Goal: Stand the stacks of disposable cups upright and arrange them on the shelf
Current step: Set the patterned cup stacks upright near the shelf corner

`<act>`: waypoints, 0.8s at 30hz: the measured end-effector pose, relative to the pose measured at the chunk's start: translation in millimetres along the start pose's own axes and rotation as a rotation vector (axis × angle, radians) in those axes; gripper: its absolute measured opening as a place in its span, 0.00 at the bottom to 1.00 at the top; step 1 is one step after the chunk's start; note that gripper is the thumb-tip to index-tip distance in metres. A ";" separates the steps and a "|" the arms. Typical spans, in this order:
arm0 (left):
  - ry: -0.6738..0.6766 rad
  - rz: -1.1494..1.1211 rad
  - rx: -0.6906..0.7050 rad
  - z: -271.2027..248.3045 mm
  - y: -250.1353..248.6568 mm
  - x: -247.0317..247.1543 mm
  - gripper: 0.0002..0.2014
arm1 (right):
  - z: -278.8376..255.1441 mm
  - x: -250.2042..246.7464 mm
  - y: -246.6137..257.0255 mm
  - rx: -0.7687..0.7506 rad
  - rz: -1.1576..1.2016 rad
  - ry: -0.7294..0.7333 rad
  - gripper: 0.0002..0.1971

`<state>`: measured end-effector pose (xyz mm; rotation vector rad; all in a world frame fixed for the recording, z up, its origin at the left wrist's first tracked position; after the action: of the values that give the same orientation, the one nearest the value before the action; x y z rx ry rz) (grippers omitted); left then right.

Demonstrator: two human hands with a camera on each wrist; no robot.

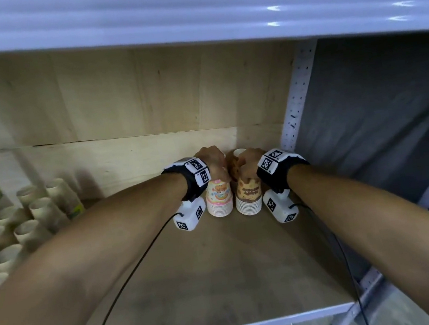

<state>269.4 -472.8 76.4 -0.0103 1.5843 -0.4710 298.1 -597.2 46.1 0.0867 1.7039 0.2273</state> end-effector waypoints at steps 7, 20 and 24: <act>0.002 -0.051 -0.016 7.1 1.8 4.6 0.24 | -7.2 0.7 0.5 -0.035 0.087 -0.003 0.17; 0.019 -0.042 -0.020 4.5 0.5 10.6 0.20 | -12.4 2.3 -2.2 -0.094 0.150 -0.096 0.15; 0.014 -0.051 -0.009 3.2 -0.9 11.6 0.20 | -11.5 2.4 -5.7 -0.074 0.158 -0.142 0.16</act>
<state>271.2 -477.9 65.6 -0.0545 1.6029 -0.5049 286.8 -603.5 44.1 0.1788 1.5468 0.3928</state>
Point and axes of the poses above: each hand's wrist, its own z-axis towards the middle knuckle, its own x-axis out of the palm, y = z × x, the point moved 6 cm from there along z, towards the middle knuckle, and after that the axes turned 5 degrees about -y, right-handed, at the moved point
